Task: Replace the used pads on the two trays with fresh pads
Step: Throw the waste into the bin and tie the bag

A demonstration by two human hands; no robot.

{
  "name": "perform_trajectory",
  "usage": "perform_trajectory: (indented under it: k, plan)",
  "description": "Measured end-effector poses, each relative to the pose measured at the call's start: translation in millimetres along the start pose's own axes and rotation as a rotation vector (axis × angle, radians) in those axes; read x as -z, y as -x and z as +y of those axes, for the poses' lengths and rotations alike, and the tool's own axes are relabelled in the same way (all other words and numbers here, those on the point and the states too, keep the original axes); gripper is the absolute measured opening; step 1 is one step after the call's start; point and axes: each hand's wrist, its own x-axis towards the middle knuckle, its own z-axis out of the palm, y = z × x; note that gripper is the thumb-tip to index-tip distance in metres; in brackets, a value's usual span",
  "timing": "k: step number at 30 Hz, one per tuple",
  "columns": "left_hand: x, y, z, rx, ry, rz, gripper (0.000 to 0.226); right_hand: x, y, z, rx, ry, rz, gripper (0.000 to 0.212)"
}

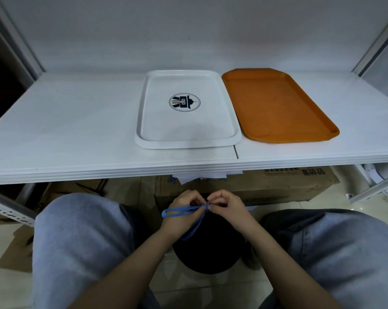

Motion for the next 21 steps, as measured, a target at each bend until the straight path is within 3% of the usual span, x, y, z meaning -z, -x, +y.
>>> perform_trajectory:
  k: [5,7,10,12,16,21]
  plan:
    - [0,-1,8,0.045,-0.001,-0.029,0.017,6,0,-1,0.069,0.034,-0.031,0.023]
    - [0,-1,9,0.093,0.069,-0.056,0.013,7,0,-5,0.215,0.347,0.002,0.024]
    - [1,-1,9,0.124,0.141,-0.073,0.013,8,-4,-5,0.601,0.987,0.154,0.022]
    - [0,0,10,0.139,0.155,-0.076,0.013,6,-3,-2,0.617,1.079,0.238,0.021]
    - [1,0,9,0.154,0.179,-0.078,0.012,5,-3,0,0.283,0.789,0.23,0.005]
    - [2,0,10,0.166,0.202,-0.073,0.014,9,-5,-9,-0.076,-0.012,0.089,0.025]
